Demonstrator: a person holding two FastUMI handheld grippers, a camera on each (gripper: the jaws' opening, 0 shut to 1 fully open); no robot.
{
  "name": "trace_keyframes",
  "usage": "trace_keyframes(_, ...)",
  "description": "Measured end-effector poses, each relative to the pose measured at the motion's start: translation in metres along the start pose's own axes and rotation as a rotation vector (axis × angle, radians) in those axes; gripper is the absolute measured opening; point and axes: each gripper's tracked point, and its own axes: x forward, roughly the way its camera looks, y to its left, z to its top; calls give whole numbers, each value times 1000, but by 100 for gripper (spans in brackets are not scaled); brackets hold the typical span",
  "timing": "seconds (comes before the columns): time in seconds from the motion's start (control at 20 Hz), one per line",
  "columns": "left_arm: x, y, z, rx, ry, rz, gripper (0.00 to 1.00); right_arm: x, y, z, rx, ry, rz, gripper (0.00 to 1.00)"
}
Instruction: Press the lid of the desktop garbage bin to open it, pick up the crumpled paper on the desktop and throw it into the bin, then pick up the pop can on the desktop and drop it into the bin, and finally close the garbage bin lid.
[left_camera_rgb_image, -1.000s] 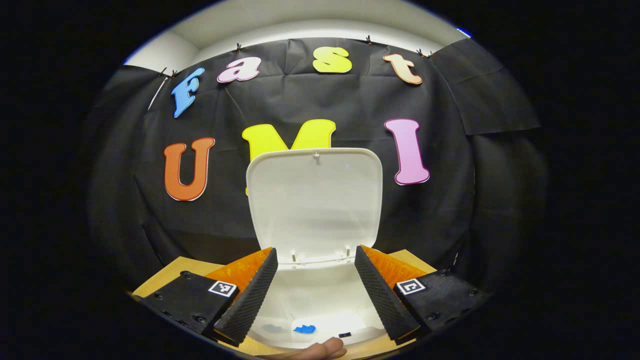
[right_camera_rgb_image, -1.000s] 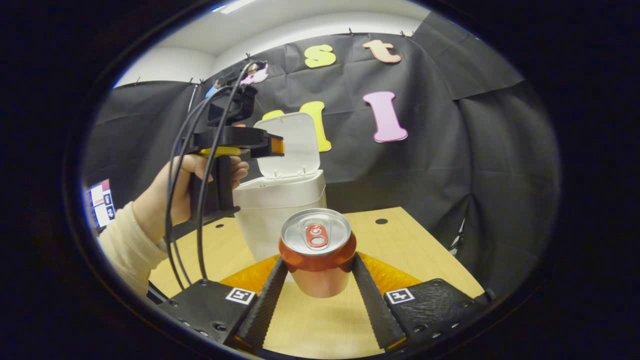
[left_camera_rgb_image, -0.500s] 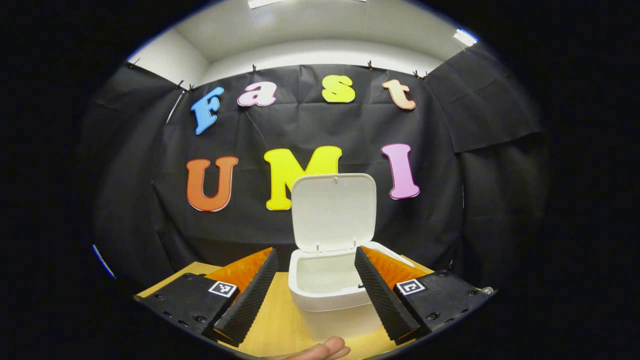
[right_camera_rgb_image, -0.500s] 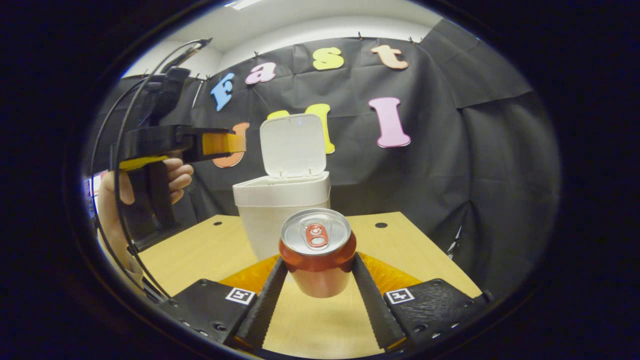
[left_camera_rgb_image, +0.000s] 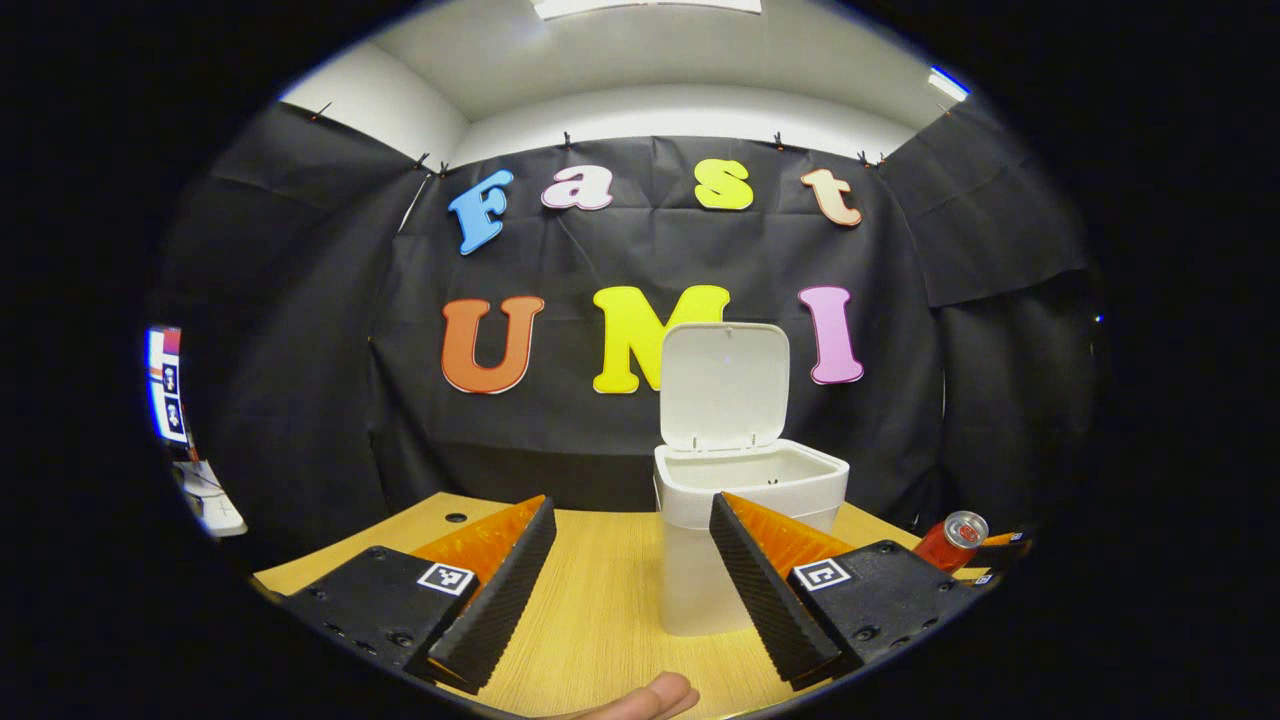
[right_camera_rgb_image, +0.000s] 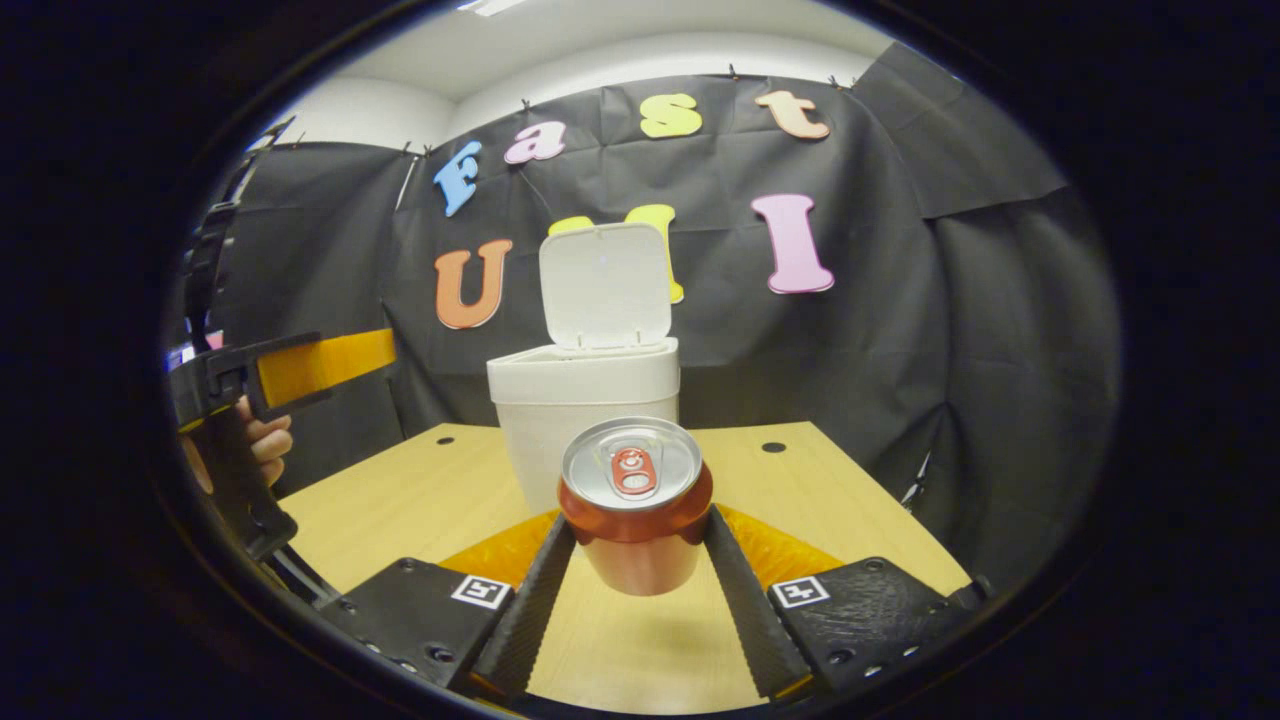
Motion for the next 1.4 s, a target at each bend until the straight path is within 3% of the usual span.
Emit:
trace_keyframes(0.15, 2, 7, -14, 20, 21, -24, 100, 0, 13, -3, 35, 48, 22, 80)
trace_keyframes(0.5, -3, 12, -42, -4, 90, -72, 100, -13, 24, 30, -26, 27, -10, 80)
trace_keyframes(0.65, -5, 15, -53, -18, 103, -79, 100, -15, 36, 41, -4, 33, 14, 79)
trace_keyframes(0.8, -9, 31, -59, -28, 106, -61, 100, -18, 50, 58, -13, 42, 51, 79)
trace_keyframes(1.05, -4, 59, -62, -44, 114, 4, 100, -19, 65, 93, -67, 30, 46, 79)
trace_keyframes(1.4, -4, 61, -60, -29, 109, -12, 98, -8, 79, 142, -120, 35, 53, 80)
